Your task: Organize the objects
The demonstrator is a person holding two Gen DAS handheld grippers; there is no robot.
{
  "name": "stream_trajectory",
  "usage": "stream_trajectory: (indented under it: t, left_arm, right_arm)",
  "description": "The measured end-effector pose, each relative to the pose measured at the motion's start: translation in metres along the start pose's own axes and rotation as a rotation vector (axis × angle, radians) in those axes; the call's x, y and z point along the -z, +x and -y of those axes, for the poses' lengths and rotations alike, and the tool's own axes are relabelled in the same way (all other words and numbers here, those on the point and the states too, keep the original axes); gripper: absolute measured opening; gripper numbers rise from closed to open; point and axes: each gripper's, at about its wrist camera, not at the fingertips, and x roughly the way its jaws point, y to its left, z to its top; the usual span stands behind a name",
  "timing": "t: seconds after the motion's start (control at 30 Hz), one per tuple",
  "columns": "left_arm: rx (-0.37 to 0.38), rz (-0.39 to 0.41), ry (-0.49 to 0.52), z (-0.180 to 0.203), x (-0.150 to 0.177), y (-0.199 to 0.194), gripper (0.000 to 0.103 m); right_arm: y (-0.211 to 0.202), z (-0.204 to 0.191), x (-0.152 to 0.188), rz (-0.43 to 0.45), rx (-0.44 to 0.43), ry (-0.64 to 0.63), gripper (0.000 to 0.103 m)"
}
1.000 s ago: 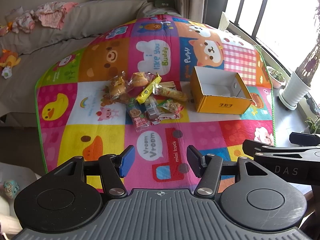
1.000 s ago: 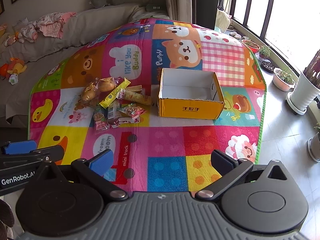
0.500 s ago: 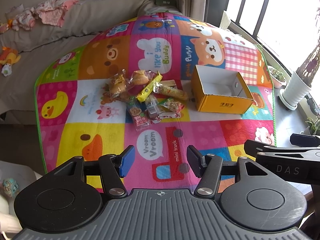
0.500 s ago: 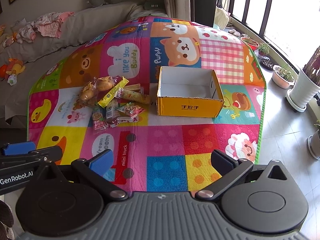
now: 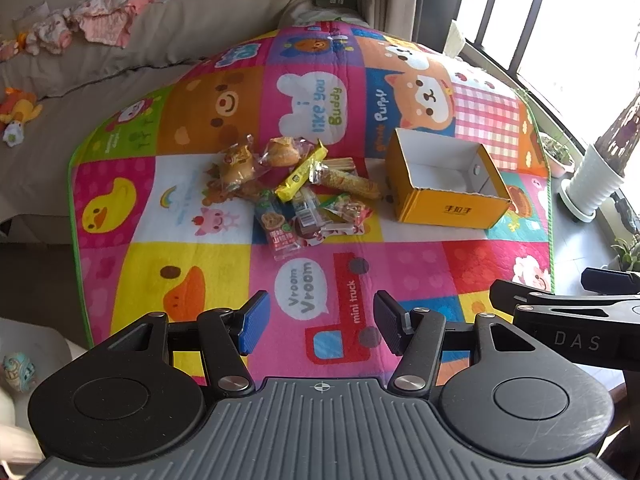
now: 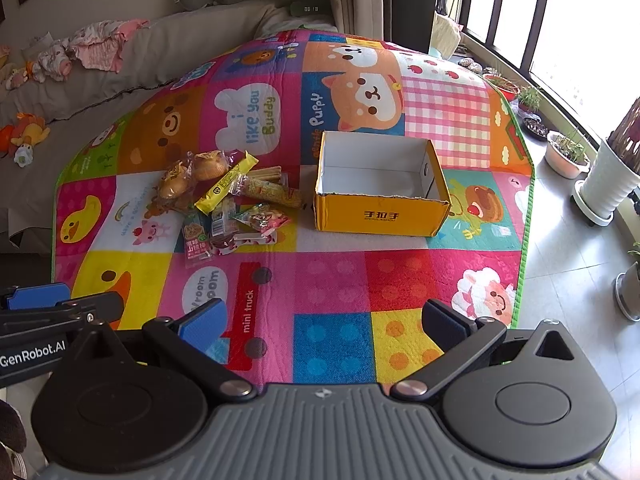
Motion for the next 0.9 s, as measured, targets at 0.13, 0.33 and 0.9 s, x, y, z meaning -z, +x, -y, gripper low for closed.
stream_trajectory:
  t: [0.13,0.33,0.9]
  left_arm:
    - [-0.001,-0.012,-0.008,-0.002,-0.004,0.003,0.062]
    - [0.000,-0.024,-0.013,-0.001,-0.008,0.003,0.062]
    - [0.238,0.003,-0.053,-0.037,-0.015,0.008,0.062]
  right_arm:
    - [0.005,-0.002,-0.003,-0.010,-0.002,-0.008,0.103]
    - [0.007,-0.003,-0.006,-0.019,-0.005,-0.011,0.103]
    - [0.008,-0.020,-0.019,-0.026,0.056,0.000,0.103]
